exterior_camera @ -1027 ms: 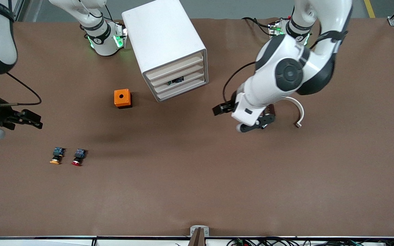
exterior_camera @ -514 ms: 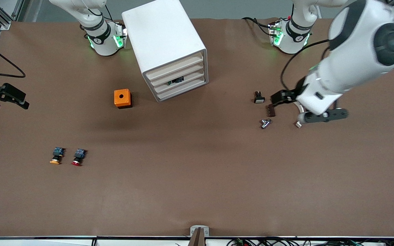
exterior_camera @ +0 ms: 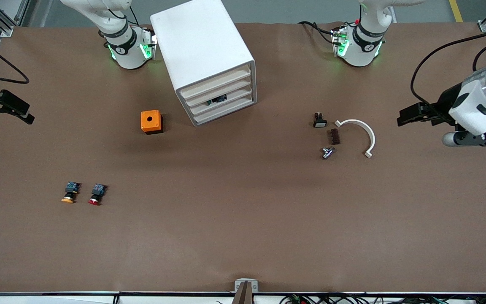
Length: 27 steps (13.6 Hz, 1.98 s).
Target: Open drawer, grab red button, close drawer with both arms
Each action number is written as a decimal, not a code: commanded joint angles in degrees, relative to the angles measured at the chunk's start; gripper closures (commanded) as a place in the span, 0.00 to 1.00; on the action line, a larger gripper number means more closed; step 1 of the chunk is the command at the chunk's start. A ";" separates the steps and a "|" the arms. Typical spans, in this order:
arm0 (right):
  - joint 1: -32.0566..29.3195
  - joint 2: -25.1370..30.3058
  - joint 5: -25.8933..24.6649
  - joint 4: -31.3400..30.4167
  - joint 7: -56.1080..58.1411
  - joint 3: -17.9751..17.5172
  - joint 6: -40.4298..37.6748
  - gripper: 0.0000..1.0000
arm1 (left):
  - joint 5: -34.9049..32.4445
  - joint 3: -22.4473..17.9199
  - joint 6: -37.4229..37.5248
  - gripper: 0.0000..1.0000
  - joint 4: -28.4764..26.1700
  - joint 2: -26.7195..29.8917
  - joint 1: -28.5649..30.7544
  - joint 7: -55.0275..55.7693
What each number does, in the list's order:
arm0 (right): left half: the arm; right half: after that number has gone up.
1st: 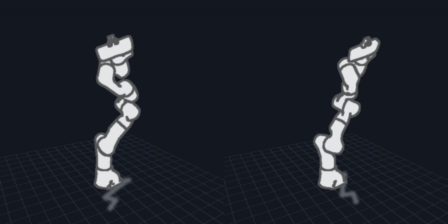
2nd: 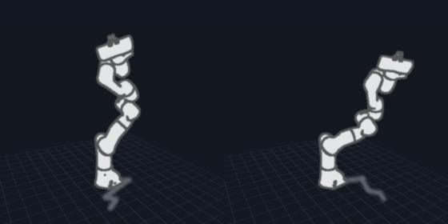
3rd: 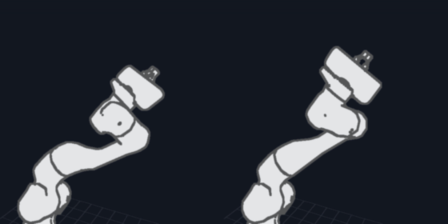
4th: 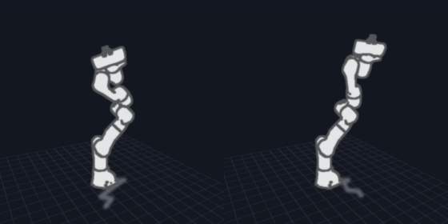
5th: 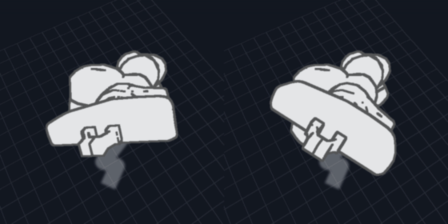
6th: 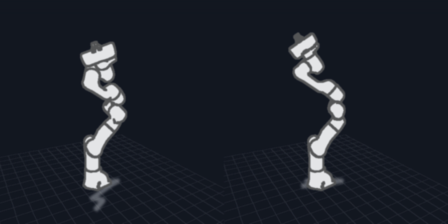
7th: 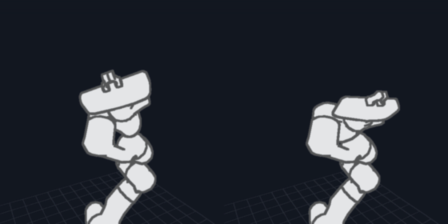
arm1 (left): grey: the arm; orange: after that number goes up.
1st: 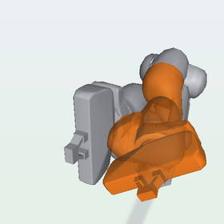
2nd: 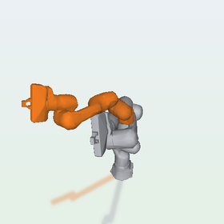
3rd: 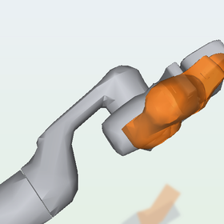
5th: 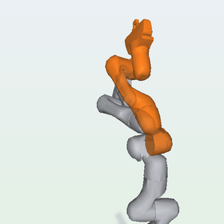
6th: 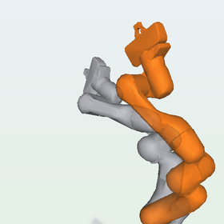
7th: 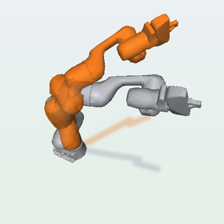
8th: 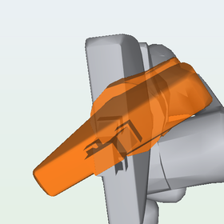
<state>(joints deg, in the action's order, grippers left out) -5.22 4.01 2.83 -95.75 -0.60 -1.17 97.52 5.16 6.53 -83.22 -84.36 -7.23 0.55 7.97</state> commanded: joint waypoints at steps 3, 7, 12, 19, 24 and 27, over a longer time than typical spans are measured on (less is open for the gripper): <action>-0.32 0.83 -0.01 -0.84 -0.81 -0.06 -0.14 0.00 | -1.38 -0.37 -2.99 0.00 -11.43 9.68 4.37 -8.59; -0.32 0.83 -0.01 -0.76 0.42 -0.06 -0.14 0.00 | -1.56 -2.91 -9.31 0.00 -12.76 9.78 2.10 -8.59; -0.50 1.09 -0.10 -0.84 0.25 0.03 -0.14 0.00 | -3.76 -4.60 -12.05 0.00 -10.48 9.69 0.33 -7.88; -0.50 1.00 -0.10 -0.93 0.24 0.03 0.04 0.00 | -3.85 -4.51 -10.74 0.00 -8.37 9.60 0.42 -8.24; -0.50 1.00 -0.19 -0.93 0.33 0.03 0.03 0.00 | -3.76 -4.07 -9.16 0.00 -7.66 9.34 0.24 -7.71; -0.50 1.00 -0.19 -0.93 0.33 0.03 0.03 0.00 | -3.23 -3.89 -8.19 0.00 -7.05 9.34 0.15 -7.71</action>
<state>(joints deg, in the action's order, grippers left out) -5.22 4.03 2.80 -95.87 -0.55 -0.91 97.54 2.64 2.54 -93.11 -92.66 1.72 1.20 0.11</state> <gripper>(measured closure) 0.000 0.000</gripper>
